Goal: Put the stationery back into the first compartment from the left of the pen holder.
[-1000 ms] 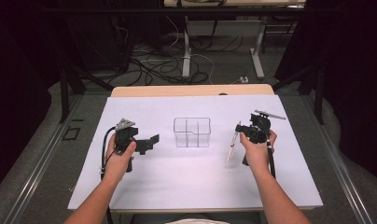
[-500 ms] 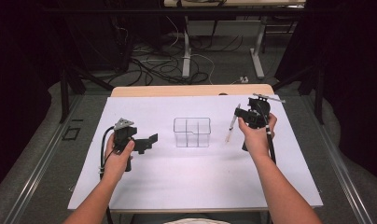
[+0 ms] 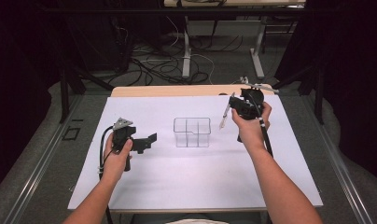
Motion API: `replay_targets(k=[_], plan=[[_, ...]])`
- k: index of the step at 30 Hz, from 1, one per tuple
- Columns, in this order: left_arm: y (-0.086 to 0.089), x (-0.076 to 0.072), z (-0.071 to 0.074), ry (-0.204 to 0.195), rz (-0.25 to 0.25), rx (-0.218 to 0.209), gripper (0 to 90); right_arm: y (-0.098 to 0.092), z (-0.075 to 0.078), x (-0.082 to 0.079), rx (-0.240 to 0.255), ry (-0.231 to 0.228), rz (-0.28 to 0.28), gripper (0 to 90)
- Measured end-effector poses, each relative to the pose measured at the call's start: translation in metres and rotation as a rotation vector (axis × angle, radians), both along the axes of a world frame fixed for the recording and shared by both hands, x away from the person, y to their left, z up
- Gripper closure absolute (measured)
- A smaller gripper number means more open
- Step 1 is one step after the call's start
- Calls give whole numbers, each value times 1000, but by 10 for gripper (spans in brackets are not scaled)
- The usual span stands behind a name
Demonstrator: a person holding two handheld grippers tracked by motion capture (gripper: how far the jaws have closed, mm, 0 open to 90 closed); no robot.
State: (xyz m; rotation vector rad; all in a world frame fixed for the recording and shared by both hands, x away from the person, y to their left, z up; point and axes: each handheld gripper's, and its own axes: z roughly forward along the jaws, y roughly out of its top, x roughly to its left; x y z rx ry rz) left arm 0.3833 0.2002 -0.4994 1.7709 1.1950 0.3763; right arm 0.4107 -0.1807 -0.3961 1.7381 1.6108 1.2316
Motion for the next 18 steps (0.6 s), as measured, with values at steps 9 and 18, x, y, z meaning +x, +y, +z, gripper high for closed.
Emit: replay_targets(k=[9, 18], plan=[[1, 0, 0, 1, -5, 0, 1, 20, 11, 1, -32, -69, 29, 810], [2, 1, 0, -4, 5, -11, 1, 43, 29, -5, -32, -133, 97, 809]])
